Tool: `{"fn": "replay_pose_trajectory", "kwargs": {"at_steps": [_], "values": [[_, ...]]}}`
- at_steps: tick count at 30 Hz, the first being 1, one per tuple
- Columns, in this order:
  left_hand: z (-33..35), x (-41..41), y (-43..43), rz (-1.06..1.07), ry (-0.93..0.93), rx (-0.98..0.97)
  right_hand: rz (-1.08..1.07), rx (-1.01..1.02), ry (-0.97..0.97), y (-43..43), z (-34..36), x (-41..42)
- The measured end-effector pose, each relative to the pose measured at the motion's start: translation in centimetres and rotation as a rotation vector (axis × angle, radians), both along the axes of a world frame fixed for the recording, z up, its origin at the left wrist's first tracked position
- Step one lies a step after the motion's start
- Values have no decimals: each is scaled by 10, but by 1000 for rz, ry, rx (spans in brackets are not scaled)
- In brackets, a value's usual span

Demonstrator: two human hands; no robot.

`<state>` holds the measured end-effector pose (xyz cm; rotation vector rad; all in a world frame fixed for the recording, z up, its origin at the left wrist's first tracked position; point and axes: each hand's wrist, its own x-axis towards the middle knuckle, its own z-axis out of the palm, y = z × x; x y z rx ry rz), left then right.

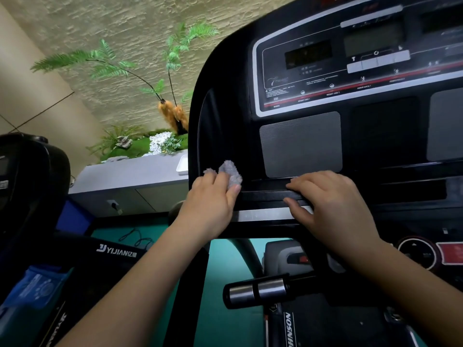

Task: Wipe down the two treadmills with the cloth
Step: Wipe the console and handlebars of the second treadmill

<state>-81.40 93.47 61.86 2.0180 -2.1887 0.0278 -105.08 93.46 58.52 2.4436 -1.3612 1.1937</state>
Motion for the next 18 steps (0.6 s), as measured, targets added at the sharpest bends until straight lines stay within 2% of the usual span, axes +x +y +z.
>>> {"fn": "replay_pose_trajectory", "kwargs": {"at_steps": [6,12,18], "values": [[-8,1,-8,-205,104,-70,20,-56,-22,22,-10,-8],[-8,-18,-12,-307,85,-174,-58,-39,-61,55,-33,-25],[1,-71,-13,-476,126,-119,-43,-58,-73,55,-35,-25]]}}
